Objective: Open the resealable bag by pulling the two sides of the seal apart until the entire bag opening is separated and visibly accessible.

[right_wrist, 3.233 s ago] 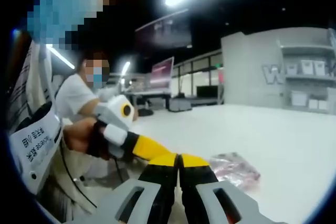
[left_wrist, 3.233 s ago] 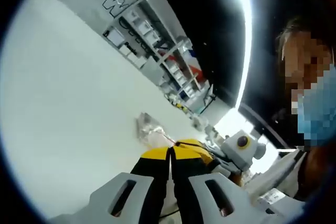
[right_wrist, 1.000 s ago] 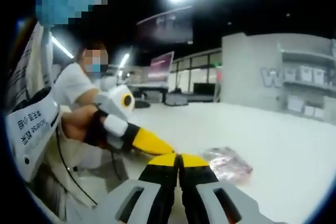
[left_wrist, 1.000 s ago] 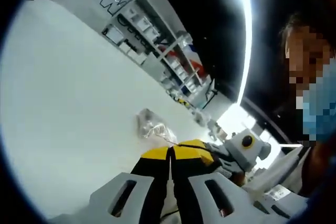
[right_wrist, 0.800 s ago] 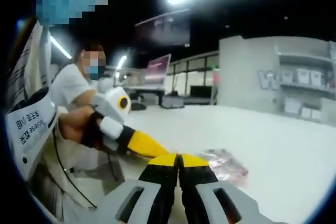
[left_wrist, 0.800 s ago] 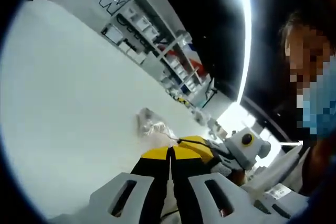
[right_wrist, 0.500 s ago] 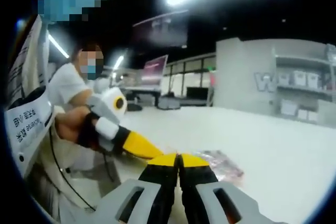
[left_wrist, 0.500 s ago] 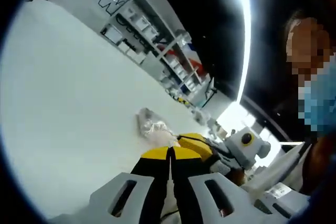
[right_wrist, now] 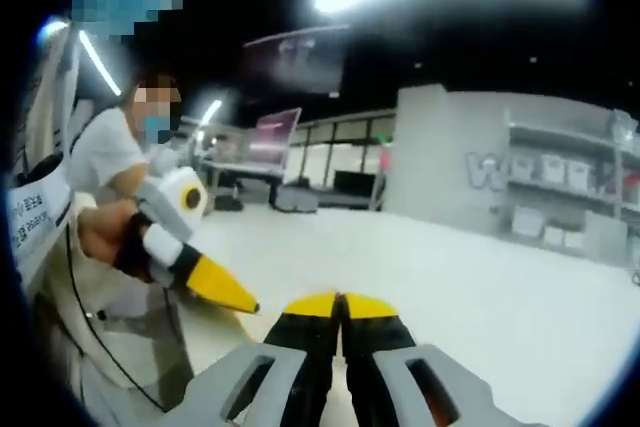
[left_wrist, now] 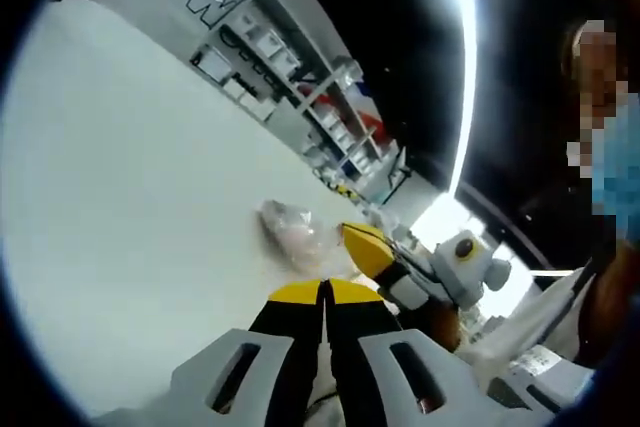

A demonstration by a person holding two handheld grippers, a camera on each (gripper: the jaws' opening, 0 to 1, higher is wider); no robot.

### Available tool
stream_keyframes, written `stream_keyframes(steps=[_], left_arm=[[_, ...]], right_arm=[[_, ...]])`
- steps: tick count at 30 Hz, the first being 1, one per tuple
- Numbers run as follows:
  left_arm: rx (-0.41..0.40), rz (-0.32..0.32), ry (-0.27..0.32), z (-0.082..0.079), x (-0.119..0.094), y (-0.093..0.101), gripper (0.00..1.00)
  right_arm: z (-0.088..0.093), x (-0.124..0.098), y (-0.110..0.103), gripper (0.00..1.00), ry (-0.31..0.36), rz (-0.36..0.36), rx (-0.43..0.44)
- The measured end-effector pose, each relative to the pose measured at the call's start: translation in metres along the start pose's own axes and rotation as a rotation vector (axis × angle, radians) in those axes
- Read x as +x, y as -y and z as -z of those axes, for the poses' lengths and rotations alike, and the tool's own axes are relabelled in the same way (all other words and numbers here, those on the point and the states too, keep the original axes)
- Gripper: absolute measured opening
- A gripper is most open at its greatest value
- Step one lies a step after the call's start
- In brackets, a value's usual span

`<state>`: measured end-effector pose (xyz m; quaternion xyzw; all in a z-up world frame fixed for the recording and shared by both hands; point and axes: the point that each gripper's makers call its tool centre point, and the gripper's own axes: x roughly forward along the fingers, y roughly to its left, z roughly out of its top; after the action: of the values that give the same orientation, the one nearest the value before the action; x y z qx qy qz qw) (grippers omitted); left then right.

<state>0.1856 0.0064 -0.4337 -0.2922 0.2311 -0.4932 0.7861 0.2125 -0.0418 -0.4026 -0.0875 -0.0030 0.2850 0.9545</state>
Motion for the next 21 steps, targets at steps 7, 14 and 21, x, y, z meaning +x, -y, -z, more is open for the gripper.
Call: stream_keyframes(steps=[7, 14, 21], left_arm=[[0.003, 0.019, 0.016, -0.003, 0.0, 0.002, 0.0], [0.009, 0.022, 0.015, -0.003, 0.0, 0.003, 0.0], [0.026, 0.015, 0.013, -0.002, 0.0, 0.002, 0.0]], right_arm=[[0.0, -0.003, 0.004, 0.0, -0.02, 0.047, -0.045], [-0.01, -0.005, -0.031, 0.14, 0.027, -0.046, -0.059], [-0.01, -0.001, -0.026, 0.14, -0.033, 0.015, -0.31]])
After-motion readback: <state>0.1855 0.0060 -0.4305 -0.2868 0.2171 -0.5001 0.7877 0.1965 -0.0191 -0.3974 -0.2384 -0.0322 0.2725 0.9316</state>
